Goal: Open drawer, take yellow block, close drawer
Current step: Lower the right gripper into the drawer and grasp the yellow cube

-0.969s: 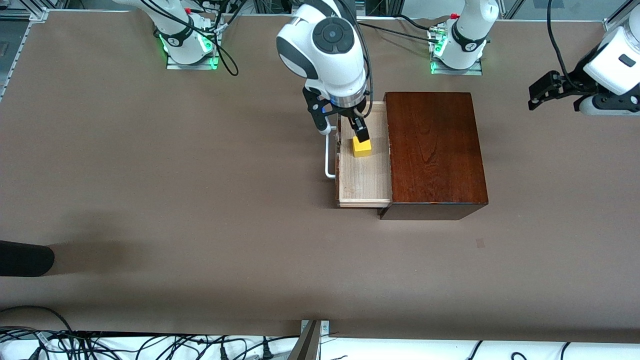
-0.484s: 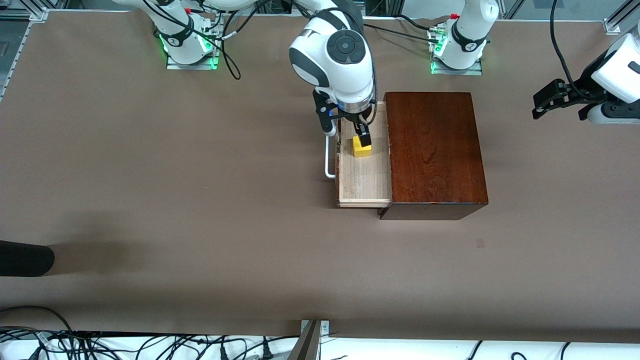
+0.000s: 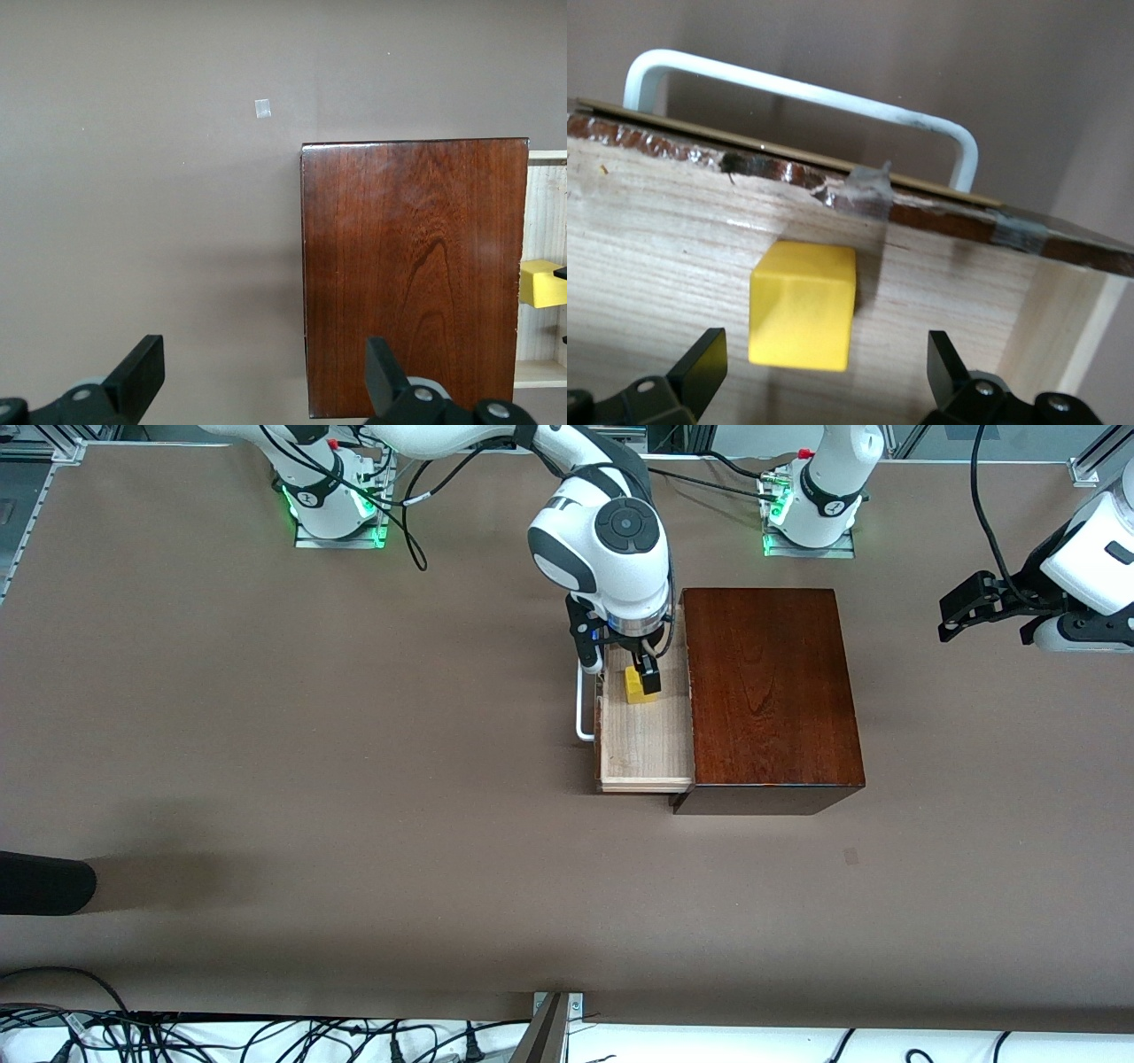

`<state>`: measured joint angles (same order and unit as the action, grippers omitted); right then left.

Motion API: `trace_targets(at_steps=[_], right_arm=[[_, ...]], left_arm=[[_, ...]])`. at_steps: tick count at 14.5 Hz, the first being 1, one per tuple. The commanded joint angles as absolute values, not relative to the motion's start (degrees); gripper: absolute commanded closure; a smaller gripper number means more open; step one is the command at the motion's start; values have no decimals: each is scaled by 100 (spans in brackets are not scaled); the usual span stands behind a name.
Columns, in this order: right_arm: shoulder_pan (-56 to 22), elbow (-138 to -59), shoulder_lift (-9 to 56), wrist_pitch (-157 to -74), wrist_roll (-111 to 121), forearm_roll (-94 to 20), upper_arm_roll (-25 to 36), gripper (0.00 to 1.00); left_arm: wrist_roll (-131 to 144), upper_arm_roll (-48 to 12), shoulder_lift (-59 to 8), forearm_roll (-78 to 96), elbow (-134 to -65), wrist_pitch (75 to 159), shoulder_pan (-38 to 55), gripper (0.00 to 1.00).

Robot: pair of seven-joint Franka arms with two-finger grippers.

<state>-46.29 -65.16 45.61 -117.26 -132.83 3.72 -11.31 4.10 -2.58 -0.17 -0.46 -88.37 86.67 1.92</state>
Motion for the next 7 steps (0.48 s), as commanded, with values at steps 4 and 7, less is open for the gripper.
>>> trace_targets(at_steps=[4, 7], right_arm=[[-4755, -6337, 4799, -11848, -13421, 536, -1072, 0], [-4755, -6346, 4878, -11970, -13412, 545, -1064, 0]], left_arm=[[352, -272, -114, 0, -8649, 8631, 211, 0], [343, -272, -114, 9, -8648, 8631, 211, 0]])
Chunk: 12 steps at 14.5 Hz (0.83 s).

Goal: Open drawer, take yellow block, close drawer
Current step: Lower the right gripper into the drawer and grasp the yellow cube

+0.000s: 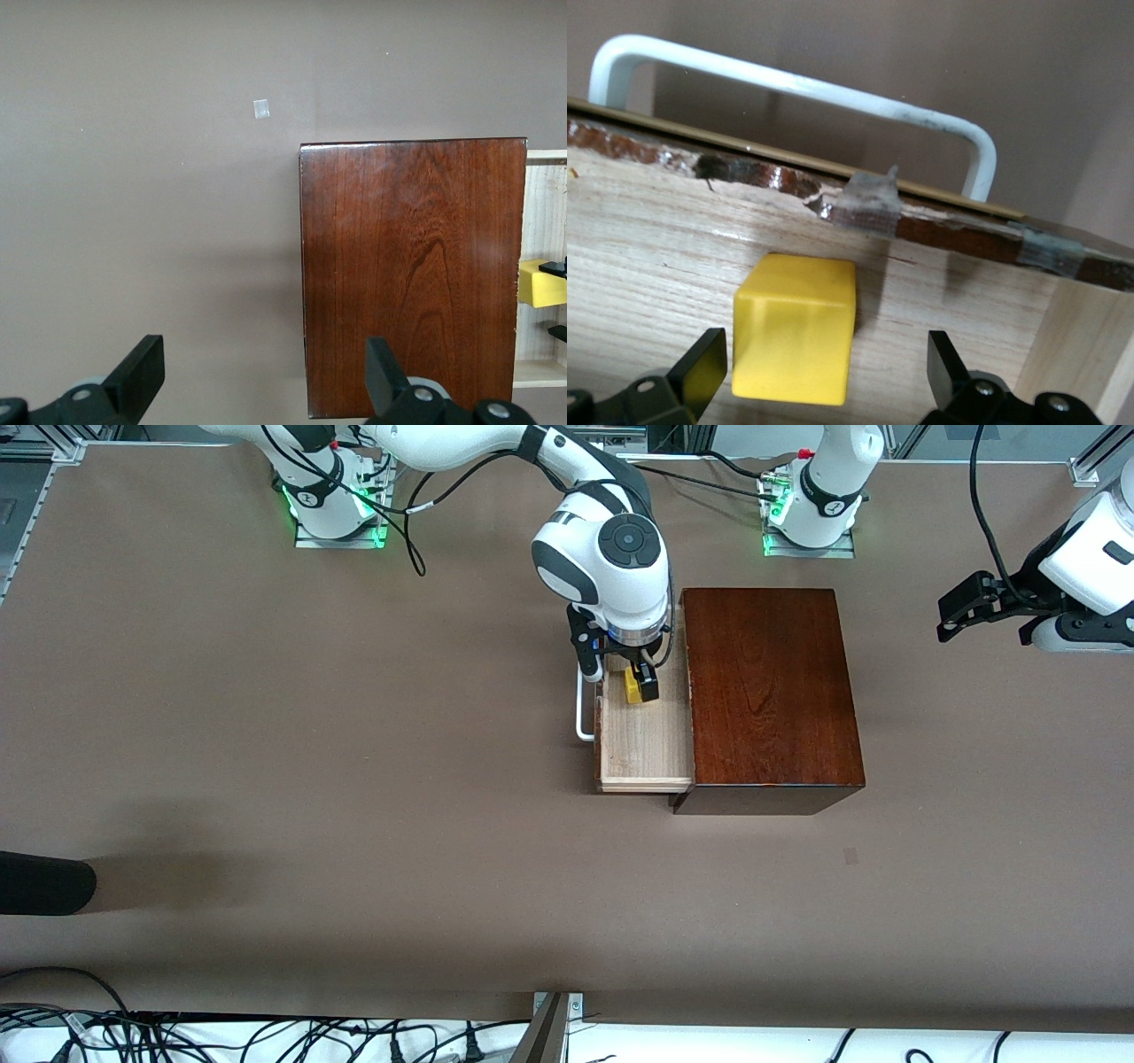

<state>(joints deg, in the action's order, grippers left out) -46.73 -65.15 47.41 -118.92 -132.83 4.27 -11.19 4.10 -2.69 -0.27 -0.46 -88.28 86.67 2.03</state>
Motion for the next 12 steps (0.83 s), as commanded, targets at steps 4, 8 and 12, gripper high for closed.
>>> trace_targets(at_steps=[4, 8, 12], right_arm=[[-4755, -6346, 4913, -12006, -13386, 545, -1020, 7], [-4755, -6346, 4931, -12006, -13360, 598, -1020, 56], [-4746, -6346, 4931, -12006, -13245, 606, -1020, 100]], left_arm=[[343, -272, -114, 9, -8648, 8631, 211, 0], [343, -272, -114, 9, -8648, 8631, 211, 0], [343, -272, -114, 0, -8648, 8631, 211, 0]])
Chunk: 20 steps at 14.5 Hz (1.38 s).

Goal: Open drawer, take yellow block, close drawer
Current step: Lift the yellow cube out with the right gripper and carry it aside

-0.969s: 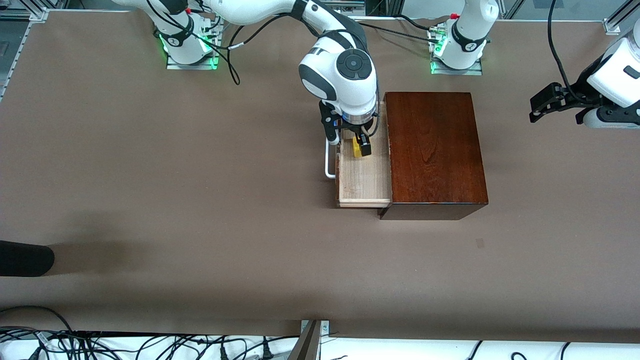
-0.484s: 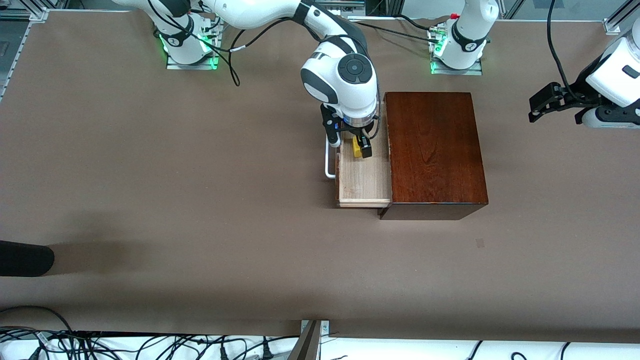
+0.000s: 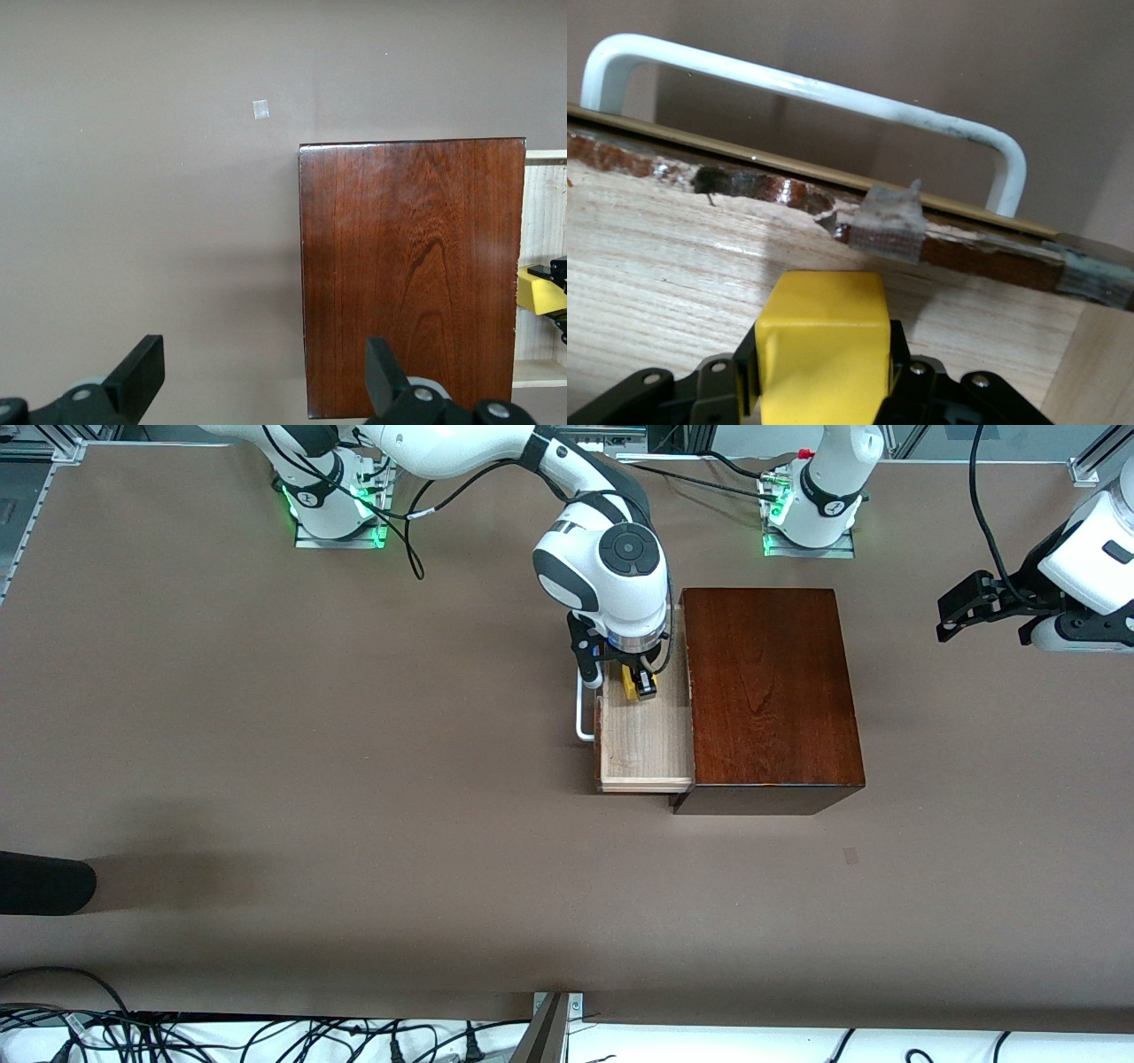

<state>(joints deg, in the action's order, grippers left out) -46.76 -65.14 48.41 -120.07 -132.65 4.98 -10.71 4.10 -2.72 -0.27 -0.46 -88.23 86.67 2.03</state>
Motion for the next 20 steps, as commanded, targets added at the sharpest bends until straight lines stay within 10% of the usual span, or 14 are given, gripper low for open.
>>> trace_targets(at_steps=[1, 9, 20], right_arm=[[-4746, -6346, 4931, -12006, -13228, 606, -1020, 100], [-4685, -6302, 4414, -11480, -13061, 536, -1055, 100], [-4017, -7248, 1998, -9168, -8927, -18, -889, 100]], left_arm=[[343, -272, -114, 0, -8648, 8631, 211, 0], [334, -281, -114, 9, -8648, 8622, 211, 0], [334, -272, -114, 35, -8648, 8596, 211, 0]])
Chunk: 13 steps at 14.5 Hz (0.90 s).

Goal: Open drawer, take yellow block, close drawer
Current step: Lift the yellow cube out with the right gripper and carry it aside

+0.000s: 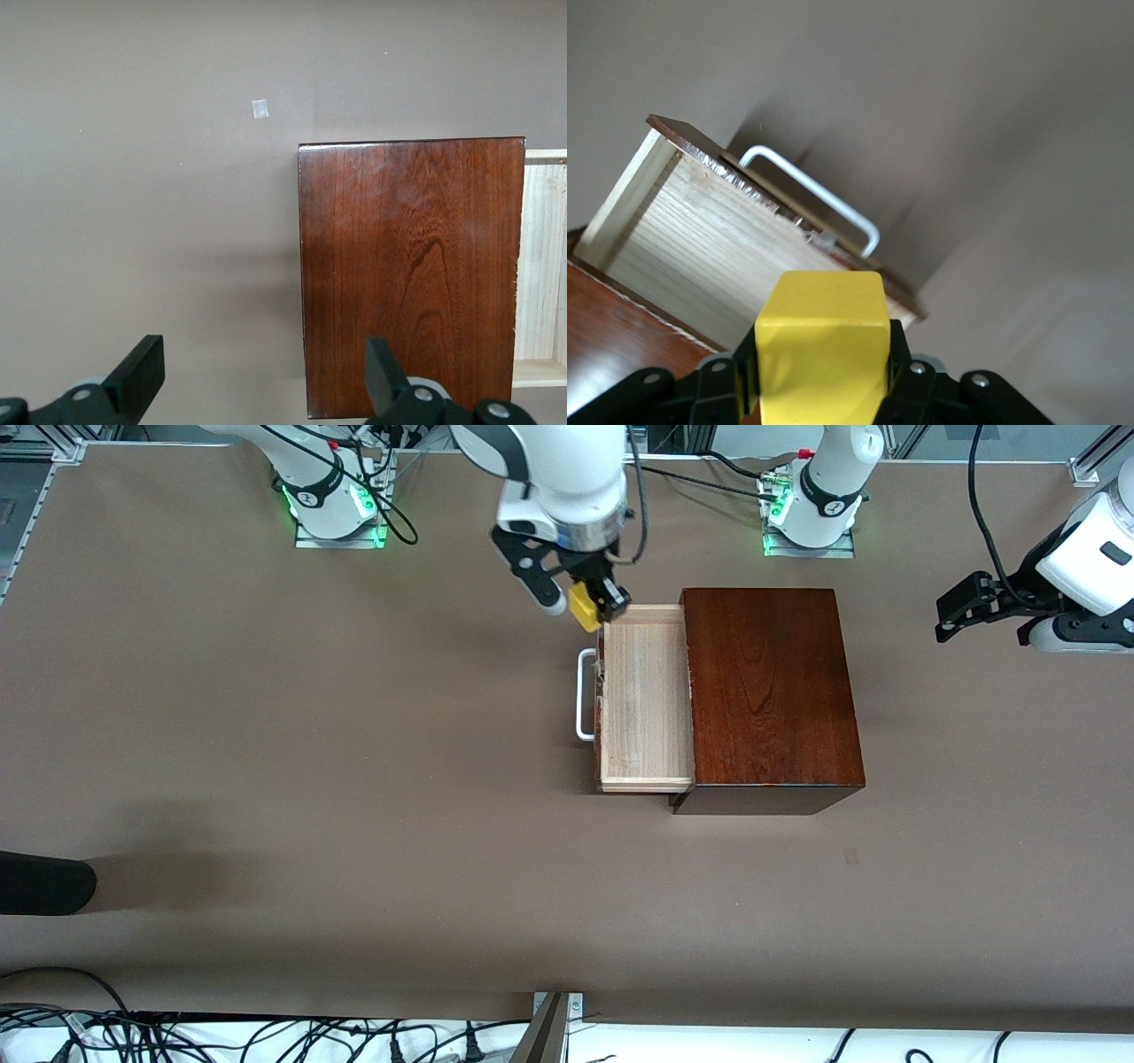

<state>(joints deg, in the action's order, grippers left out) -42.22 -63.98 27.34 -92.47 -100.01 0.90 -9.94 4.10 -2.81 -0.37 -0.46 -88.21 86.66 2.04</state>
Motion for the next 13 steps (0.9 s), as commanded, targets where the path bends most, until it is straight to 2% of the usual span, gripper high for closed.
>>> trace_targets(at_steps=[1, 5, 9, 13], right_arm=[[-4017, -7503, 1734, -9089, -8381, -26, -679, 100], [-4025, -8154, 942, -8509, -5780, -141, 262, 100], [-4025, -9253, 37, -8587, -3704, -132, 1219, 100], [-4025, -9527, -246, -8508, -2244, -80, 2064, 100]], left_arm=[[343, -281, -114, 35, -8648, 8596, 211, 0], [343, -281, -114, 35, -8648, 8596, 211, 0], [334, -281, -114, 35, -8648, 8596, 211, 0], [343, -281, -114, 35, -8649, 8596, 211, 0]])
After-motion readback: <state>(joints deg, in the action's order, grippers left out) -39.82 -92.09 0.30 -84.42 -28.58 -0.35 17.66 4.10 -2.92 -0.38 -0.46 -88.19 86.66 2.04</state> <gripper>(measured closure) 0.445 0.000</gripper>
